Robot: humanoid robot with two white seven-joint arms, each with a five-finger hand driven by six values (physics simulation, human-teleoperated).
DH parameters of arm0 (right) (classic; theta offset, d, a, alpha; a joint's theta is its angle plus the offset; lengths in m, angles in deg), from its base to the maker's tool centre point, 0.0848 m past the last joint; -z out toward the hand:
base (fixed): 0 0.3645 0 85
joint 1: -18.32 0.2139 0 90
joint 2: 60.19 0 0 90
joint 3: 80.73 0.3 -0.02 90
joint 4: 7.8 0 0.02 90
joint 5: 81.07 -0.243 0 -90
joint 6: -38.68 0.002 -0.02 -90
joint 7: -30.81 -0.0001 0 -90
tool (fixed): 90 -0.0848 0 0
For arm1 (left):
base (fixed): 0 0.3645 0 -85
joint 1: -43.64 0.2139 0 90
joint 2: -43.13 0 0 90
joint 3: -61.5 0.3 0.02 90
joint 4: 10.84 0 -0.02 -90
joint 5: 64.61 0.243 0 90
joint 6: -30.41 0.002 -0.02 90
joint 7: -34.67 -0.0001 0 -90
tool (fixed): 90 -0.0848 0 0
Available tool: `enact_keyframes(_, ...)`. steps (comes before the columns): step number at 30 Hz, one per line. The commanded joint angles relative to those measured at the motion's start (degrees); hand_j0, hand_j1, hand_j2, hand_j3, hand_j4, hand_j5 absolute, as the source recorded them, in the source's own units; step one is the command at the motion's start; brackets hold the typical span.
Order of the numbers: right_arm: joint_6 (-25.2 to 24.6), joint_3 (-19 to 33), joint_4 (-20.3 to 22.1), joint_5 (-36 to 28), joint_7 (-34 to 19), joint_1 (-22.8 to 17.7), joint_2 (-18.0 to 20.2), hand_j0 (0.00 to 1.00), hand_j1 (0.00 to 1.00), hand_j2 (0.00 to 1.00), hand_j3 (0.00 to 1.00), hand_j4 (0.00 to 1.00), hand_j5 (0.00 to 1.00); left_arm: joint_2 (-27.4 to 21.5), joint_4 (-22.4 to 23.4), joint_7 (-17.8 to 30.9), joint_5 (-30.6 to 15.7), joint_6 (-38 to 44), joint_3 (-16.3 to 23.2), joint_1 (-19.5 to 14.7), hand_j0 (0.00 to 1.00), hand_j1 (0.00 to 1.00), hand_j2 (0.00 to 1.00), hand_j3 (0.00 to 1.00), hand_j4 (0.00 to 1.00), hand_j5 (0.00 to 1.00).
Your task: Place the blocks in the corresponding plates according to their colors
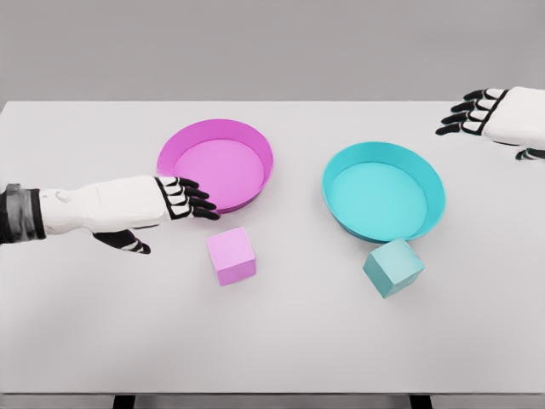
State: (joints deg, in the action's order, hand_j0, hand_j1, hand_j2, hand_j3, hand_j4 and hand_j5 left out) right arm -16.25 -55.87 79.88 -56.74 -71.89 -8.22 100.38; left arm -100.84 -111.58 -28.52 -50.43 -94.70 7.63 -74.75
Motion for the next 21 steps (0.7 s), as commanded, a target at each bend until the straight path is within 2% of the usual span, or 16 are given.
enact_keyframes(1, -0.1, -8.2, 0.2, -1.7, 0.0, -0.1, 0.1, 1.0, 1.0, 1.0, 1.0, 1.0, 1.0, 3.6, -0.1, 2.6, -0.2, 0.1, 1.5, 0.0, 1.0, 1.0, 1.0, 1.0, 1.0, 1.0)
enact_keyframes(2, -0.1, -12.0, 0.5, -4.3, 0.0, 3.3, 0.4, 1.0, 1.0, 1.0, 1.0, 1.0, 1.0, 5.1, -0.1, 3.7, -0.1, 0.1, 1.5, 0.0, 1.0, 1.0, 1.0, 1.0, 1.0, 1.0)
enact_keyframes(3, -0.1, -14.0, 1.5, -5.3, 0.0, 4.8, 0.5, 1.0, 1.0, 1.0, 1.0, 1.0, 1.0, 6.3, -0.1, 4.0, 0.4, 0.1, 2.0, 0.0, 1.0, 1.0, 1.0, 1.0, 1.0, 1.0)
enact_keyframes(6, -0.1, -14.2, 5.7, -5.3, 0.0, 5.0, 0.8, 1.0, 1.0, 1.0, 1.0, 1.0, 1.0, 7.8, -0.1, 4.0, 1.1, 0.1, 2.6, 0.0, 1.0, 1.0, 1.0, 1.0, 1.0, 1.0)
enact_keyframes(11, -0.1, -14.8, 8.0, -5.3, 0.0, 6.5, 0.6, 1.0, 1.0, 1.0, 1.0, 1.0, 1.0, 9.7, -0.1, 4.0, 2.7, 0.1, 2.6, -0.2, 1.0, 1.0, 1.0, 1.0, 1.0, 1.0)
enact_keyframes(14, -0.1, -19.1, 9.6, -5.1, -0.2, 7.4, 0.1, 1.0, 1.0, 1.0, 1.0, 1.0, 1.0, 11.8, -0.1, 3.9, 6.0, 0.1, 3.1, -0.2, 1.0, 1.0, 1.0, 1.0, 1.0, 1.0)
enact_keyframes(19, -0.1, -19.1, 10.9, -5.1, -0.1, 7.0, 0.2, 1.0, 1.0, 1.0, 1.0, 1.0, 1.0, 11.8, 0.1, 3.9, 6.6, 0.1, 3.1, -0.2, 1.0, 1.0, 1.0, 1.0, 1.0, 1.0)
enact_keyframes(21, -0.1, -19.1, 12.9, -5.1, -0.2, 6.8, 0.7, 1.0, 1.0, 1.0, 1.0, 1.0, 1.0, 11.8, 0.3, 3.9, 7.0, 0.1, 3.1, -0.3, 1.0, 1.0, 1.0, 1.0, 1.0, 1.0)
